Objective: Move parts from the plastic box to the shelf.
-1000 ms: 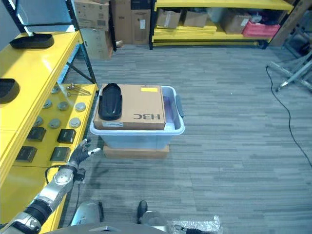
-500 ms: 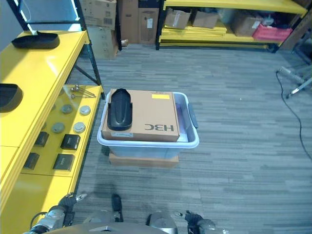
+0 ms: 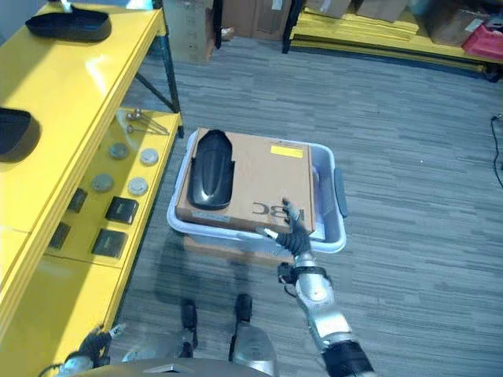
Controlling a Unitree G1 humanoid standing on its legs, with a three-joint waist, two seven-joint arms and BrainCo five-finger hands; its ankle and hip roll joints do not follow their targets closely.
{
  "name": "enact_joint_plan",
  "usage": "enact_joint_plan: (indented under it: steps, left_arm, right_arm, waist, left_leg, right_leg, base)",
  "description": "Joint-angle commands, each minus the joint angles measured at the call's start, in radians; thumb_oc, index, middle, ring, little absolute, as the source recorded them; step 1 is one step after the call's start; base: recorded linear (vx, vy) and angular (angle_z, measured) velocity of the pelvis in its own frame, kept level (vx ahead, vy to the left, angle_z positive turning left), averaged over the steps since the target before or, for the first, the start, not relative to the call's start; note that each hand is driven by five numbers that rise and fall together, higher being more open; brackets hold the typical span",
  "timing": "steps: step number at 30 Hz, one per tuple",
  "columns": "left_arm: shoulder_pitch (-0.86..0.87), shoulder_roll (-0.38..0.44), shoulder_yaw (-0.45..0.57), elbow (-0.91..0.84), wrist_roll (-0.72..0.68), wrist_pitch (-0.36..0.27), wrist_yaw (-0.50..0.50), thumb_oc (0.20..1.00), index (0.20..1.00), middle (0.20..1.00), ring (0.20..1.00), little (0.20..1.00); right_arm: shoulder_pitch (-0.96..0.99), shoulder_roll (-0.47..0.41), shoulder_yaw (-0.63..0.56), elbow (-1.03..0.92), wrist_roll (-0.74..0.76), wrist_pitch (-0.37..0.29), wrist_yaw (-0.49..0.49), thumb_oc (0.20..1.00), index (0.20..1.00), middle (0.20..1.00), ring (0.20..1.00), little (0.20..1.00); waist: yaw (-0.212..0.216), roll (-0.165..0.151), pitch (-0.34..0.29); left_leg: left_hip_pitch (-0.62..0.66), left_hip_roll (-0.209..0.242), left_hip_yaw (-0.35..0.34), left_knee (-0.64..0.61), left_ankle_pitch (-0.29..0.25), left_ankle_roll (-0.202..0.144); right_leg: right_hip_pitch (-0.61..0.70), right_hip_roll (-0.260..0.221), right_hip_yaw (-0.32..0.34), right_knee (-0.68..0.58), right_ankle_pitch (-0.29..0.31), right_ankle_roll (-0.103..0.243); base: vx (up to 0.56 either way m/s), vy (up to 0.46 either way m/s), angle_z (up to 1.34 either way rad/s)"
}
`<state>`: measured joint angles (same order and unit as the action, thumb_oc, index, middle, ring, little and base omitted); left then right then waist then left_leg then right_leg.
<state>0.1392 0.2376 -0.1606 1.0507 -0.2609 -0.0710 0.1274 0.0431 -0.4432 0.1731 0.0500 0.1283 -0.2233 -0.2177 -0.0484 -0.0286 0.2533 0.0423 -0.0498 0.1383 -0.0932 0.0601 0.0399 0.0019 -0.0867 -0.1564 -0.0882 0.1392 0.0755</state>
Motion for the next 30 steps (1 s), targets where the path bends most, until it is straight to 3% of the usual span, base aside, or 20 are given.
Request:
enact_joint_plan:
  steps: [1,4,7,13,19,25,30]
  left_arm:
    - [-0.087,0.002,-0.021,0.023,0.015,-0.064,-0.030,1.000,1.000,1.000,1.000,1.000]
    - [-0.083,-0.003,-0.032,0.015,0.025,-0.070,-0.034,1.000,1.000,1.000,1.000,1.000]
    - [-0.101,0.007,-0.082,-0.001,0.044,-0.064,-0.056,1.000,1.000,1.000,1.000,1.000]
    - [-0.210,0.041,-0.158,-0.001,0.022,-0.059,-0.073,1.000,1.000,1.000,1.000,1.000]
    - [-0.278,0.051,-0.202,-0.003,-0.003,-0.060,-0.071,1.000,1.000,1.000,1.000,1.000]
    - [-0.300,0.046,-0.221,0.003,-0.018,-0.066,-0.075,1.000,1.000,1.000,1.000,1.000]
    - [-0.329,0.042,-0.242,-0.014,-0.054,-0.078,-0.091,1.000,1.000,1.000,1.000,1.000]
  right_arm:
    - [-0.061,-0.063,-0.025,0.037,-0.023,-0.017,-0.007,1.000,1.000,1.000,1.000,1.000]
    - [-0.083,-0.078,-0.025,0.026,0.001,0.000,-0.013,1.000,1.000,1.000,1.000,1.000]
    - [-0.218,-0.105,0.012,0.106,-0.007,0.075,-0.071,1.000,1.000,1.000,1.000,1.000]
    - [-0.552,-0.121,0.087,0.323,0.007,0.159,-0.162,1.000,1.000,1.000,1.000,1.000]
    - [-0.755,-0.187,0.122,0.456,0.025,0.195,-0.188,1.000,1.000,1.000,1.000,1.000]
    - [-0.852,-0.227,0.155,0.536,0.008,0.221,-0.183,1.000,1.000,1.000,1.000,1.000]
    - [-0.950,-0.247,0.236,0.652,-0.047,0.328,-0.111,1.000,1.000,1.000,1.000,1.000]
  waist:
    - [0.009,0.008,-0.010]
    - [0.019,0.007,-0.008]
    - [0.065,0.007,0.014]
    - [0.128,0.018,0.083]
    - [0.167,0.034,0.142]
    - [0.181,0.048,0.166]
    - [0.197,0.065,0.193]
  left_leg:
    - [-0.027,0.042,0.000,0.006,-0.021,-0.014]
    - [-0.031,0.042,-0.004,0.006,-0.022,-0.014]
    - [-0.055,0.040,-0.031,0.006,-0.019,-0.017]
    - [-0.134,0.034,-0.082,0.006,0.005,-0.021]
    - [-0.200,0.024,-0.121,0.006,0.027,-0.025]
    - [-0.223,0.014,-0.141,0.006,0.036,-0.029]
    - [-0.240,0.003,-0.161,0.006,0.042,-0.030]
  right_leg:
    - [0.010,0.008,0.017,0.015,-0.060,0.022]
    - [0.011,0.007,0.013,0.013,-0.062,0.022]
    - [0.002,0.001,-0.009,0.011,-0.060,0.025]
    - [-0.047,-0.004,-0.043,0.022,-0.058,0.021]
    - [-0.102,-0.011,-0.073,0.050,-0.068,0.015]
    - [-0.127,-0.017,-0.085,0.063,-0.071,0.014]
    - [-0.157,-0.028,-0.094,0.081,-0.071,0.017]
  base:
    - [0.12,-0.023,-0.19]
    - [0.03,-0.015,-0.03]
    - [0.06,-0.039,-0.02]
    - [-0.05,-0.034,0.25]
    - [-0.06,0.005,0.34]
    - [-0.01,0.034,0.17]
    - [0.00,0.053,0.02]
